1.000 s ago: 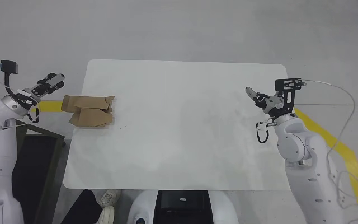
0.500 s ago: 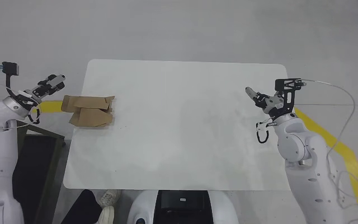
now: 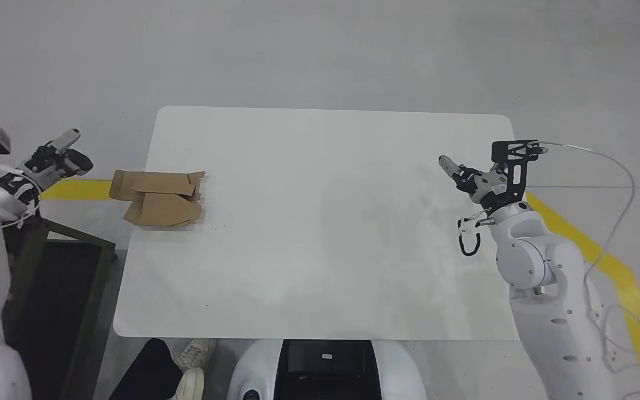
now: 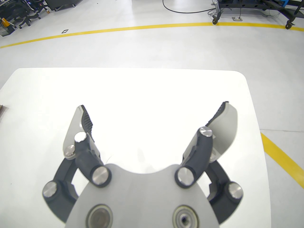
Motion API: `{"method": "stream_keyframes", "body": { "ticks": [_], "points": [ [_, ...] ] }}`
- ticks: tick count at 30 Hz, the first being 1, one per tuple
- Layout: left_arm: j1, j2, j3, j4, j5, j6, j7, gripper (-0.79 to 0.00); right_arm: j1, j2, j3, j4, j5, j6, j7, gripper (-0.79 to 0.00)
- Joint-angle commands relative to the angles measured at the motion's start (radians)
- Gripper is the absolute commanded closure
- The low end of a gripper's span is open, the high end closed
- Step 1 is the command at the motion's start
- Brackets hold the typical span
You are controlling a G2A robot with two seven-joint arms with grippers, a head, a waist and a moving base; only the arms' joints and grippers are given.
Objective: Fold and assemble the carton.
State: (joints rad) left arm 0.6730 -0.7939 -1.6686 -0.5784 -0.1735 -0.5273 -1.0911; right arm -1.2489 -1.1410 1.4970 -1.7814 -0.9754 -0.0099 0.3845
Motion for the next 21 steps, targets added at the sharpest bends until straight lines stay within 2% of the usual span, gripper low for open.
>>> {"method": "stream_keyframes", "body": {
  "ticks": [1, 7, 14, 21],
  "points": [
    [-0.023, 0.001, 0.009, 0.04, 0.011, 0.023, 0.004, -0.785, 0.0, 0.0, 0.0, 0.0, 0.0, 0.0, 0.0, -0.785],
    [-0.091, -0.001, 0.051, 0.145, 0.076, 0.106, 0.062, -0.785, 0.0, 0.0, 0.0, 0.0, 0.0, 0.0, 0.0, -0.785],
    [-0.124, -0.02, 0.12, 0.219, 0.177, 0.108, 0.209, -0.785, 0.0, 0.0, 0.0, 0.0, 0.0, 0.0, 0.0, -0.785],
    [-0.141, -0.045, 0.177, 0.28, 0.221, 0.14, 0.207, -0.785, 0.0, 0.0, 0.0, 0.0, 0.0, 0.0, 0.0, -0.785]
  ]
}}
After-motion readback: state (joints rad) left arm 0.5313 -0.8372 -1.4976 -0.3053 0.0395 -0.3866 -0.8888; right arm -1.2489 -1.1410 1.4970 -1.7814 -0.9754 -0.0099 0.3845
